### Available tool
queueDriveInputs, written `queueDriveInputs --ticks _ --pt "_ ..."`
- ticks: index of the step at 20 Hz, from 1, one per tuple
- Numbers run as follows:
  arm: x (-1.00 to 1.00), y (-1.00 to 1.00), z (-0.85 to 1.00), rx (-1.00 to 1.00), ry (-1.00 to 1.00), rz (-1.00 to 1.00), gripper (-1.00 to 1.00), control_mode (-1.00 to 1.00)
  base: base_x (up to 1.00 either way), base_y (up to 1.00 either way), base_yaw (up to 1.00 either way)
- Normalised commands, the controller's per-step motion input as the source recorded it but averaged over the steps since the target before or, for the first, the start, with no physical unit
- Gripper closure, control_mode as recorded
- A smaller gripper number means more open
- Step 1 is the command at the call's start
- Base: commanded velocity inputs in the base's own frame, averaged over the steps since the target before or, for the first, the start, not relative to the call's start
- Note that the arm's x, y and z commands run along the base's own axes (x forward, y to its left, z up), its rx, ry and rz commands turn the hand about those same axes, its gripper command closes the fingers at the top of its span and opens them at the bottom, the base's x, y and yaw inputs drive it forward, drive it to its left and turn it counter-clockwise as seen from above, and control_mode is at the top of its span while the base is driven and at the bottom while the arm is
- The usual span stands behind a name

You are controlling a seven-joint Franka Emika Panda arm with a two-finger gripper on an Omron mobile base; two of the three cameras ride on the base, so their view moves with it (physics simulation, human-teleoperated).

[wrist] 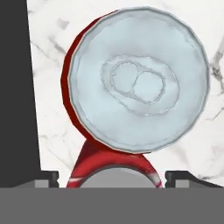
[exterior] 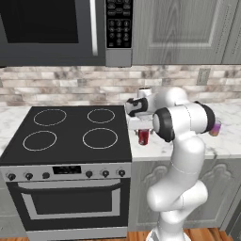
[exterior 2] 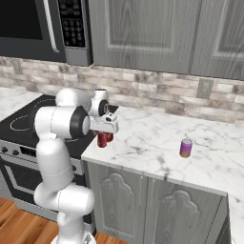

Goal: Four empty soda cans are scattered around the kitchen. Gather all the cans and cluster them next to the stove for recycling.

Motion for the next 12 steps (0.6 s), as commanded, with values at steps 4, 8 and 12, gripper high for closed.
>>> queueDriveInputs --ticks 4,8,12 --pt "-0.16 -0.04 0.13 0.00 0.00 -0.01 -1.00 -1.00 0.00 0.00 0.00" --pt "-0.12 -0.02 0.20 0.00 0.00 0.00 -1.00 -1.00 0.00 0.00 0.00" --pt "-0.08 -0.01 0.25 0.00 -0.01 0.00 -1.00 -1.00 0.00 0.00 0.00"
